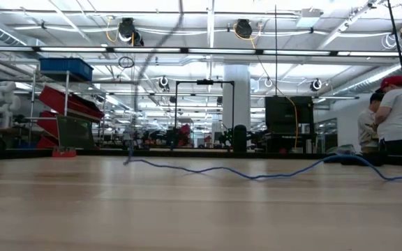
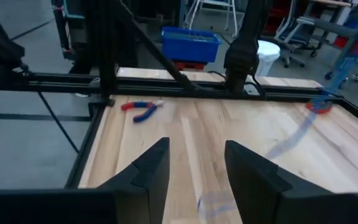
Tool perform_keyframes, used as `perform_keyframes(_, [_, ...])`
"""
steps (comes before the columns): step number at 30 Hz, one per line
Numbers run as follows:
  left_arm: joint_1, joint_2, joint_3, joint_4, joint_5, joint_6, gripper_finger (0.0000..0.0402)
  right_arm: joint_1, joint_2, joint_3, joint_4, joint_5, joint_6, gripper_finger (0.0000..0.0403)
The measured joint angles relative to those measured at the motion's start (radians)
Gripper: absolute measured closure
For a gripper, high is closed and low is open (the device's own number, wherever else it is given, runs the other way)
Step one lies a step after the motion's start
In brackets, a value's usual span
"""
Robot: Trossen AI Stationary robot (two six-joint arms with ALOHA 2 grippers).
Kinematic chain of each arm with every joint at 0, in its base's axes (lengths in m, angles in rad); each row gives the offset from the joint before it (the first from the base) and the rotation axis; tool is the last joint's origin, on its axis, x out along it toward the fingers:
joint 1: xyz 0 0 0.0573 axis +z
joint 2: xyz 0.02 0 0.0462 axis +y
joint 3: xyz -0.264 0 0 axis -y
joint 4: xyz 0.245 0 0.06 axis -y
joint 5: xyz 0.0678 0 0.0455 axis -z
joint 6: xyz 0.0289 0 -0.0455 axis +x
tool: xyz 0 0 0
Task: Coil cords
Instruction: Coil the blue wire onto a spool
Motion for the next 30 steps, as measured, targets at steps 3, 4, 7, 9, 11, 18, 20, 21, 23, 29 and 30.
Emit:
perform_keyframes(3, [-0.006,0.033,0.0,0.023,0.003,-0.001,0.0395,-0.041,0.04,0.0,0.045,-0.054,-0.016,0.0262])
perform_keyframes(4, [-0.007,0.041,0.0,0.031,0.004,0.0,0.0395,-0.051,0.052,0.0,0.051,-0.064,-0.012,0.0263])
perform_keyframes(7, [-0.009,0.047,0.0,0.033,0.003,-0.004,0.0395,-0.062,0.085,0.0,0.056,-0.03,0.031,0.0263])
perform_keyframes(9, [-0.013,0.047,0.0,0.029,-0.001,-0.021,0.0395,-0.055,0.114,0.0,0.06,0.037,0.06,0.0263])
perform_keyframes(11, [-0.022,0.047,0.0,0.027,-0.002,-0.024,0.0395,-0.041,0.144,0.0,0.062,0.1,0.081,0.0263])
perform_keyframes(18, [-0.041,0.047,0.0,0.029,-0.008,-0.024,0.0395,-0.032,0.23,0.0,0.163,0.154,0.11,0.0264])
perform_keyframes(20, [-0.043,0.047,0.0,0.03,-0.011,-0.024,0.0395,-0.033,0.24,0.0,0.196,0.151,0.089,0.0264])
perform_keyframes(21, [-0.044,0.047,0.0,0.03,-0.014,-0.024,0.0395,-0.036,0.246,0.0,0.219,0.151,0.082,0.0264])
perform_keyframes(23, [-0.047,0.047,0.0,0.03,-0.014,-0.025,0.0395,-0.042,0.249,0.0,0.236,0.151,0.062,0.0264])
perform_keyframes(29, [-0.046,0.047,0.0,0.03,-0.014,-0.025,0.0395,-0.056,0.249,0.0,0.246,0.152,0.061,0.0286])
perform_keyframes(30, [-0.046,0.047,0.0,0.03,-0.014,-0.025,0.0395,-0.056,0.249,0.0,0.246,0.152,0.061,0.0295])
